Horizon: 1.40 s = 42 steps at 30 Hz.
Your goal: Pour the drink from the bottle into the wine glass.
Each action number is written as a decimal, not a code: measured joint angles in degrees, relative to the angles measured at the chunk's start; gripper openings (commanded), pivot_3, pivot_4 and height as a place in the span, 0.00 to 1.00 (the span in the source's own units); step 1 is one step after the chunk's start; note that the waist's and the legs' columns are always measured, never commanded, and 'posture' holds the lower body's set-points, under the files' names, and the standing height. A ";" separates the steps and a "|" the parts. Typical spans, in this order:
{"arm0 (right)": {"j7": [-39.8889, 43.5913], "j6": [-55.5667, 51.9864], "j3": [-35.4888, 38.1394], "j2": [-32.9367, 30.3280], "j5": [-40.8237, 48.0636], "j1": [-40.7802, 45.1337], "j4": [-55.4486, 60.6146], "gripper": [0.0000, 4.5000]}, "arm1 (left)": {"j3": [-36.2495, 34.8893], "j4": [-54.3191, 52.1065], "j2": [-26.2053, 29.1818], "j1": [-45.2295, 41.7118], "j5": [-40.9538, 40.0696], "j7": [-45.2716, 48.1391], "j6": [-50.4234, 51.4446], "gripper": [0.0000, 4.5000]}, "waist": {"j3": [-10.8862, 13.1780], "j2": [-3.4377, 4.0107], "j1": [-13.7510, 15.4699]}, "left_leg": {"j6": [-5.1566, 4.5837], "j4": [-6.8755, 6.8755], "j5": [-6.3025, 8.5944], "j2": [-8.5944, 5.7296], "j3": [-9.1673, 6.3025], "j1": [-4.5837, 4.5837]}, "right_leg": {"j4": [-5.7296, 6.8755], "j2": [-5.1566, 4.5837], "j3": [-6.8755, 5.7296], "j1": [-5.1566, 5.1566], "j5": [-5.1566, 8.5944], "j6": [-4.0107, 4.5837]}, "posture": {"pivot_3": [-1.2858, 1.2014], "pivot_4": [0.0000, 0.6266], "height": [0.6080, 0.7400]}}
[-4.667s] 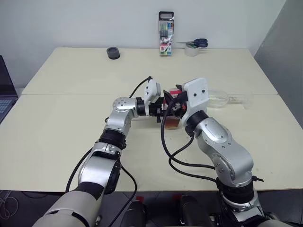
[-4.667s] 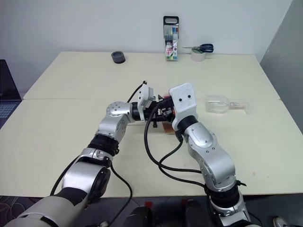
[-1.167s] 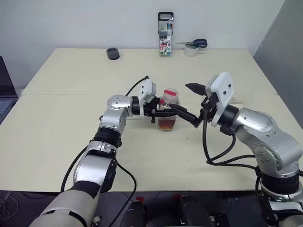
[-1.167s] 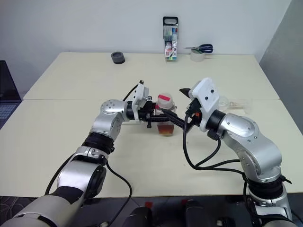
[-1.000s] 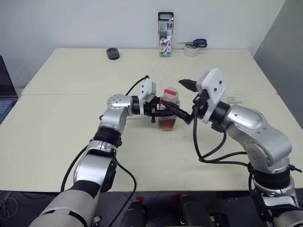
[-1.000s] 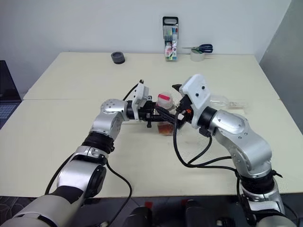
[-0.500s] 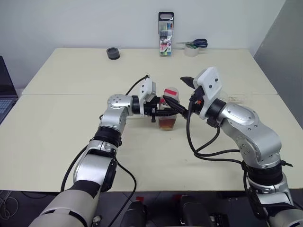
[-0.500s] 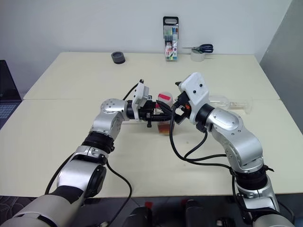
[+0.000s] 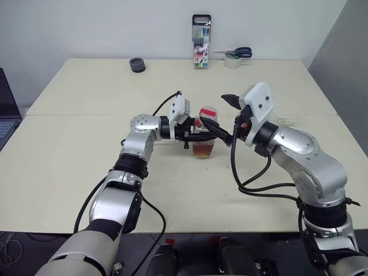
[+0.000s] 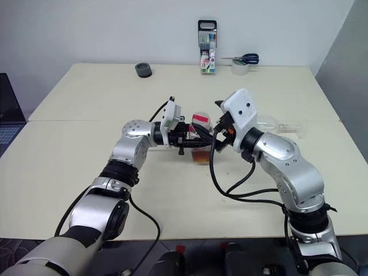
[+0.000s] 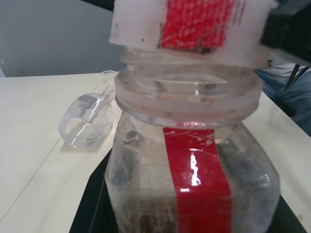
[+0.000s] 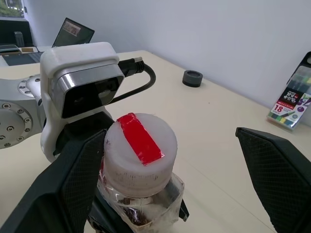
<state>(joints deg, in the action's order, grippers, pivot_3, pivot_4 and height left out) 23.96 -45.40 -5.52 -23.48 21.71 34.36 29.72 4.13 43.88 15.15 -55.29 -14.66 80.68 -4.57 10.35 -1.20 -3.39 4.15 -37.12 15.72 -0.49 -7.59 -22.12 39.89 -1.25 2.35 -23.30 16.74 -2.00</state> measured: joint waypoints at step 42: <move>1.05 -2.75 2.11 -1.99 4.02 -1.76 2.32 1.00 | 0.00 -0.02 -0.01 0.68 0.03 -0.09 -0.86 0.36 | 0.00 0.00 0.02 | 0.00 0.00 0.00 0.00 0.00 0.00 | 0.00 0.00 0.00 0.00 0.00 0.00 | 0.52 0.24 1.00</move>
<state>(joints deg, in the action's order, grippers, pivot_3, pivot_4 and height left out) 25.00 -48.14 -3.41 -25.47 25.72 32.60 32.04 4.14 43.86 15.14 -54.61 -14.63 80.59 -5.42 10.35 -1.20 -3.37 4.15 -37.12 15.72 -0.49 -7.59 -22.12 39.89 -1.24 2.36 -23.30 16.74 -2.00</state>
